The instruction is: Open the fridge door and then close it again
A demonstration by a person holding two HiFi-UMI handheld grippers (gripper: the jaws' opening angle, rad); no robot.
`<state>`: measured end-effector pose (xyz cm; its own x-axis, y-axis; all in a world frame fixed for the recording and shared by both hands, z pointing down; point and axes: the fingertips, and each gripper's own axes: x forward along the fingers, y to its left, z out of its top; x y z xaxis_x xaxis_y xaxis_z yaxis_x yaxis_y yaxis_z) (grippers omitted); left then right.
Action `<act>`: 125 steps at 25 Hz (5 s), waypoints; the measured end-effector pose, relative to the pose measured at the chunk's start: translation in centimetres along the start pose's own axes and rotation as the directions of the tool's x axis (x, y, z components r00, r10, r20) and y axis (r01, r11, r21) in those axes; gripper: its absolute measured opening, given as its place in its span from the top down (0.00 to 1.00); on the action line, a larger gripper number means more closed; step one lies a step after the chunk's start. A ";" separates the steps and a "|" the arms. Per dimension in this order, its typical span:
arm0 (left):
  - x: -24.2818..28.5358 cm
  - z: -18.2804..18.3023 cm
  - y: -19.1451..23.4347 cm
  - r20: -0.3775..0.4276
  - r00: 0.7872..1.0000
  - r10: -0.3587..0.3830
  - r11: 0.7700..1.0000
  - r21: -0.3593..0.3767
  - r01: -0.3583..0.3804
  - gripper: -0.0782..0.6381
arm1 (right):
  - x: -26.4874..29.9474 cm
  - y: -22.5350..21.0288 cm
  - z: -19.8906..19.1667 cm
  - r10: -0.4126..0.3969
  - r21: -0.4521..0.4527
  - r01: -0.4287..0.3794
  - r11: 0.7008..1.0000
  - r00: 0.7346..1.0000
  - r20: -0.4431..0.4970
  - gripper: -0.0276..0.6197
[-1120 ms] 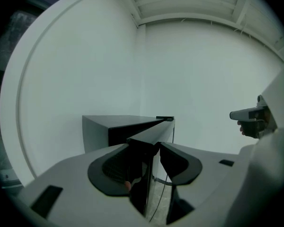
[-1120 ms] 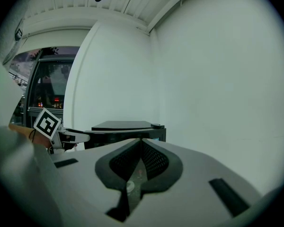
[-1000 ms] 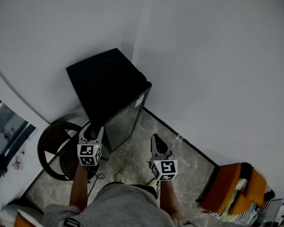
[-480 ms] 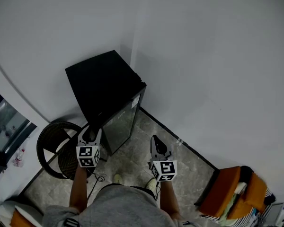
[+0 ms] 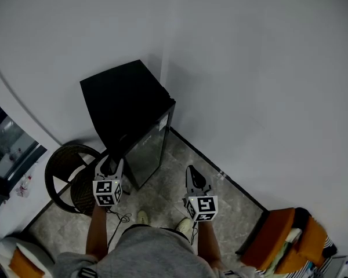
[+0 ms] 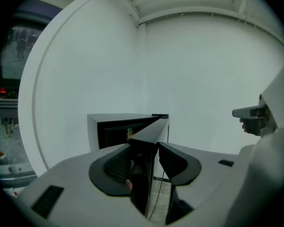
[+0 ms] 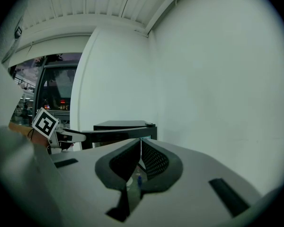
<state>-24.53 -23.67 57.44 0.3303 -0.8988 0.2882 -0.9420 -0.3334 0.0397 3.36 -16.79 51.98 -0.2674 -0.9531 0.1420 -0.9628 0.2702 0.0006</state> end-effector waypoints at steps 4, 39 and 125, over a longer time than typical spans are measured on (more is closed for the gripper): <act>-0.6 -0.1 -1.2 0.002 1.000 0.011 1.000 0.005 -0.011 0.63 | -0.2 -0.3 0.1 0.030 -0.003 -0.030 1.000 1.000 0.001 0.92; -3.7 -1.1 -11.8 0.013 1.000 0.017 0.999 -0.028 -0.017 0.64 | -3.3 -3.4 -0.9 0.189 0.000 -0.189 0.982 0.982 -0.007 0.92; 3.4 -0.2 -39.8 0.032 0.897 -0.440 0.898 0.040 0.439 0.75 | -17.4 -22.0 -5.0 -0.204 0.054 0.205 0.977 0.978 -0.035 0.92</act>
<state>14.06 -13.44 57.06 0.7129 -0.6688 0.2109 -0.6982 -0.7050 0.1243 29.41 -5.44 54.43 -0.0642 -0.9827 0.1736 -0.9978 0.0610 -0.0242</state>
